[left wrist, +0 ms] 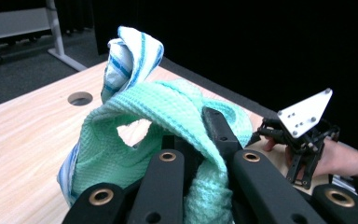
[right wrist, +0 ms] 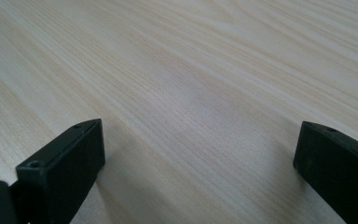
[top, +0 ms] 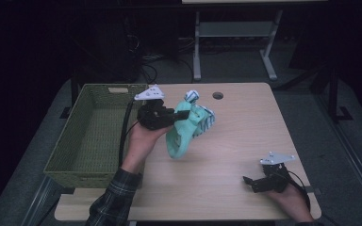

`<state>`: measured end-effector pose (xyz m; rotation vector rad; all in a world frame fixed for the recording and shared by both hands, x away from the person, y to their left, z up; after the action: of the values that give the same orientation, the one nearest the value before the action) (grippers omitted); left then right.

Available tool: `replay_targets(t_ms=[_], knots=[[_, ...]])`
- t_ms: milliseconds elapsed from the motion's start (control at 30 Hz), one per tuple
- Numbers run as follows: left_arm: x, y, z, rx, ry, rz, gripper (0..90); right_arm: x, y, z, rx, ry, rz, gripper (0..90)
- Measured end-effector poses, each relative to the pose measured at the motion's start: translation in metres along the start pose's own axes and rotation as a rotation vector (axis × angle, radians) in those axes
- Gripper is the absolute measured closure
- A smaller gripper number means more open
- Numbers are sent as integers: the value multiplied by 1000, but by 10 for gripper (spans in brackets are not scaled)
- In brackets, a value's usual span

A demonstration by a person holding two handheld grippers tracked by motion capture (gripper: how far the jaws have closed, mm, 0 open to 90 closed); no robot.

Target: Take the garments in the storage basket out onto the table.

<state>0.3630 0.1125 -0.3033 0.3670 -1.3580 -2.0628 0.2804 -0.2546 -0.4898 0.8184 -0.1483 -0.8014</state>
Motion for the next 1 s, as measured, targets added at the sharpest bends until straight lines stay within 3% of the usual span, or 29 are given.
replay_targets(t_ms=[600, 1000], knots=[[16, -24, -42, -67, -21, -4, 847, 0, 0, 0, 0, -1, 2, 15], [23, -43, -69, -146, -15, -23, 846, 0, 0, 0, 0, -1, 3, 14]])
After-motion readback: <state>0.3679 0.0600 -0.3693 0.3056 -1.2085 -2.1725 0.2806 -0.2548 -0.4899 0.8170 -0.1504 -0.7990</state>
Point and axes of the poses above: each handheld gripper's, and its own axes: z roughly backward along the jaws, y roughly out of its top, x roughly to its right, the point moved 1 cm from there along -z, roughly forward along the jaws, and after that the axes turned 11 degrees about y, right-handed, at the moved point
